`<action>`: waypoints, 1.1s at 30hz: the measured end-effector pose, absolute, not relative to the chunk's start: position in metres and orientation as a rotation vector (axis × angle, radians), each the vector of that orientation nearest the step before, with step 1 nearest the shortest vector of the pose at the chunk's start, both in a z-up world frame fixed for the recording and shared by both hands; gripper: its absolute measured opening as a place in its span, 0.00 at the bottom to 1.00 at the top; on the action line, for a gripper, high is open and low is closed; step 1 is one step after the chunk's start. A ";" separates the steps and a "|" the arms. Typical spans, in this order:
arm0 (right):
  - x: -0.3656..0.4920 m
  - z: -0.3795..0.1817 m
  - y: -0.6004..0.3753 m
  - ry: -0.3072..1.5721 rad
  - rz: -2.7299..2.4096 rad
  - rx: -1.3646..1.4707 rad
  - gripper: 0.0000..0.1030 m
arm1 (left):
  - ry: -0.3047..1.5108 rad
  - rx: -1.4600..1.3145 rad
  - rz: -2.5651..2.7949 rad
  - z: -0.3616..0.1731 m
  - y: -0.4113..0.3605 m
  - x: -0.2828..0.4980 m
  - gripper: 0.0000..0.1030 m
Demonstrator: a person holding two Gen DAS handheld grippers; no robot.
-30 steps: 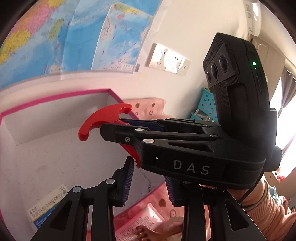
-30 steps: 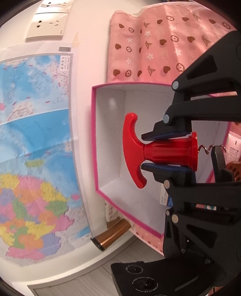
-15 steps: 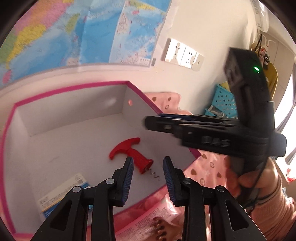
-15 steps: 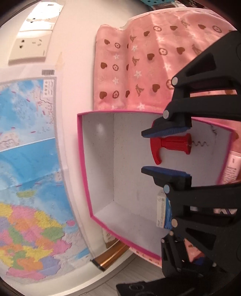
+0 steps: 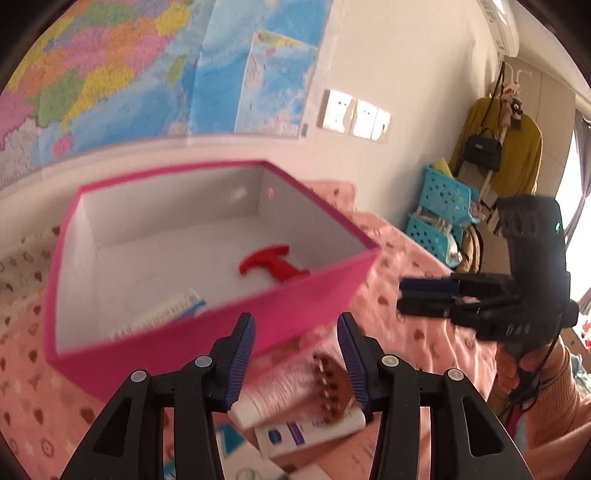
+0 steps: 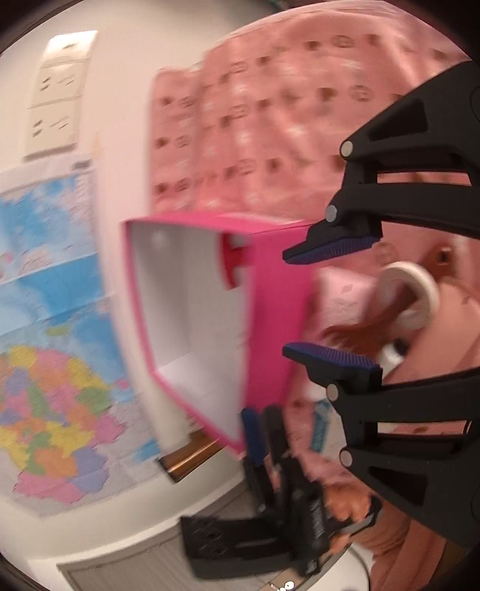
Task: Organize rigid objects
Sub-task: 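Grasp the tape roll by its edge with the right tool, then carry the tape roll into the magenta box and release it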
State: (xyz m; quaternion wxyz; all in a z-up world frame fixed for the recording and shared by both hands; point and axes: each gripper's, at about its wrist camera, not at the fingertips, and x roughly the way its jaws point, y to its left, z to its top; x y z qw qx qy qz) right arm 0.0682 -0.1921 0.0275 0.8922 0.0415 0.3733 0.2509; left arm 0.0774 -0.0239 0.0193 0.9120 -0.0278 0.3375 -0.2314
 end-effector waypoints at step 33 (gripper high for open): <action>0.030 -0.001 -0.206 0.830 0.438 0.058 0.11 | 0.816 0.307 -0.587 -0.038 -0.119 0.049 0.46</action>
